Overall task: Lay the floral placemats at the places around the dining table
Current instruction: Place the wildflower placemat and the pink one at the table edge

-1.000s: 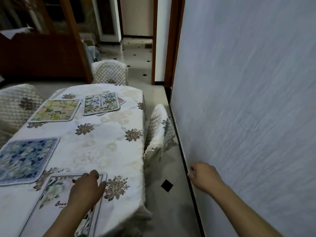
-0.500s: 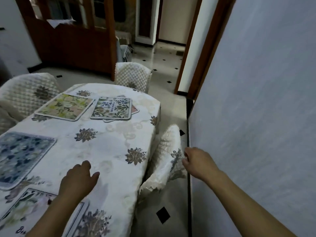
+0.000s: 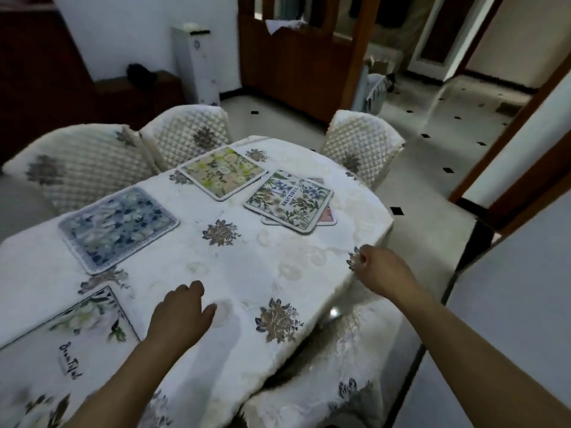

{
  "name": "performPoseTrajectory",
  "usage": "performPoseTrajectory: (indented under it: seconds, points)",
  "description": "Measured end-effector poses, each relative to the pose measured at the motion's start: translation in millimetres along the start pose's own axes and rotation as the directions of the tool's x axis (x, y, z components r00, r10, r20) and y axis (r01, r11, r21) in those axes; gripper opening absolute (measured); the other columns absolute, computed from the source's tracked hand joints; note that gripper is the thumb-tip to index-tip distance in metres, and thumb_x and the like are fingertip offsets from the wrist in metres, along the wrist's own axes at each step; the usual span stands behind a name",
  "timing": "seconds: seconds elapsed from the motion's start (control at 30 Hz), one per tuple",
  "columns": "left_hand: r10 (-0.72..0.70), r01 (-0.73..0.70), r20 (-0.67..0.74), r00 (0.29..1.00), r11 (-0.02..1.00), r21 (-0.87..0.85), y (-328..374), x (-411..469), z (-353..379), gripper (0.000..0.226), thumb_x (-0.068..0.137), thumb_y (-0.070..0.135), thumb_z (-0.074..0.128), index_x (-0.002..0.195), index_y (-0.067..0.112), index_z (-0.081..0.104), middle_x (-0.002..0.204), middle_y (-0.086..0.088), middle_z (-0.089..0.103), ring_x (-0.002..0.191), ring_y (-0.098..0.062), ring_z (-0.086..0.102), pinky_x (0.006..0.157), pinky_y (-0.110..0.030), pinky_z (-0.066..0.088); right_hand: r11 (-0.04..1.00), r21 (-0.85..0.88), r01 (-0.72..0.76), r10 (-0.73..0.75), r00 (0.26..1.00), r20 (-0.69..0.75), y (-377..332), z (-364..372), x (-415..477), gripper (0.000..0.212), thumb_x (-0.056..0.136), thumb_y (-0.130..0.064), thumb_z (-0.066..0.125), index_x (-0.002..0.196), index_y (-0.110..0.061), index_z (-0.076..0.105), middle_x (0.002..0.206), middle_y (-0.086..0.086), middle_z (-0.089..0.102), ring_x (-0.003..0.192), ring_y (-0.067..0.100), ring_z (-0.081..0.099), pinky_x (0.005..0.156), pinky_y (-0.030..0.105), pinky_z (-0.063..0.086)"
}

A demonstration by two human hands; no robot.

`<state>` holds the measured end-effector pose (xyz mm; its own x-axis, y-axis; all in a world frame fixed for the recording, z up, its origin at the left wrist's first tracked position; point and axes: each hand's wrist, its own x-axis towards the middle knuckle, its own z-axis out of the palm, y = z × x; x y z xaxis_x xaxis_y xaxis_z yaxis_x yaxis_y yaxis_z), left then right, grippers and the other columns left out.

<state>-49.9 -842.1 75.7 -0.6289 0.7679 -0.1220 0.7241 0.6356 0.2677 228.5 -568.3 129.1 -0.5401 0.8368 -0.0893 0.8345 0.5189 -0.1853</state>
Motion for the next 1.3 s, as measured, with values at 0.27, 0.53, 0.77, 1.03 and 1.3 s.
performPoseTrajectory:
  seconds: [0.27, 0.53, 0.77, 1.03, 1.3]
  points:
    - [-0.268, 0.267, -0.054, 0.962, 0.963, -0.029, 58, -12, 28, 0.036, 0.09, 0.044, 0.055, 0.112, 0.016, 0.053, 0.099, -0.006, 0.061, 0.089, -0.024, 0.06, 0.064, -0.032, 0.044, 0.968, -0.068, 0.241, -0.234, 0.967, 0.101, 20, 0, 129, 0.025, 0.089, -0.038, 0.054, 0.098, -0.015, 0.057, 0.097, 0.01, 0.064, 0.087, 0.03, 0.059, 0.066, 0.032, 0.043]
    - [-0.2, 0.192, -0.11, 0.974, 0.978, -0.08, 113, 75, 40, 0.03, 0.091, 0.039, 0.054, 0.108, 0.014, 0.056, 0.093, -0.006, 0.061, 0.085, -0.026, 0.06, 0.064, -0.034, 0.047, 0.954, -0.104, 0.281, -0.27, 0.957, 0.107, 47, -3, 206, 0.023, 0.09, -0.035, 0.054, 0.098, -0.014, 0.056, 0.099, 0.011, 0.064, 0.09, 0.032, 0.06, 0.064, 0.031, 0.038]
    - [-0.216, 0.205, -0.092, 0.972, 0.972, -0.113, 175, 165, 68, 0.03, 0.092, 0.037, 0.052, 0.111, 0.014, 0.054, 0.1, -0.008, 0.06, 0.09, -0.029, 0.06, 0.068, -0.035, 0.047, 0.938, -0.111, 0.329, -0.306, 0.934, 0.187, 85, 24, 302, 0.022, 0.091, -0.035, 0.052, 0.087, -0.013, 0.052, 0.095, 0.011, 0.062, 0.084, 0.03, 0.058, 0.063, 0.032, 0.04]
    - [-0.595, 0.555, 0.069, 0.801, 0.693, -0.46, 250, 281, 137, 0.032, 0.089, 0.035, 0.059, 0.111, 0.013, 0.053, 0.092, -0.001, 0.061, 0.091, -0.025, 0.061, 0.071, -0.031, 0.043, 0.898, 0.018, 0.44, -0.423, 0.851, 0.312, 121, 77, 459, 0.02, 0.09, -0.032, 0.052, 0.096, -0.013, 0.056, 0.102, 0.013, 0.065, 0.092, 0.033, 0.061, 0.067, 0.033, 0.044]
    - [-0.732, 0.668, 0.434, 0.525, 0.038, -0.743, 284, 347, 174, 0.035, 0.087, 0.023, 0.064, 0.059, 0.01, 0.048, 0.058, -0.012, 0.049, 0.049, -0.022, 0.046, 0.058, -0.031, 0.035, 0.921, 0.151, 0.359, -0.389, 0.832, 0.395, 128, 113, 542, 0.039, 0.089, -0.034, 0.057, 0.114, -0.005, 0.048, 0.111, 0.023, 0.054, 0.099, 0.04, 0.057, 0.077, 0.038, 0.045]
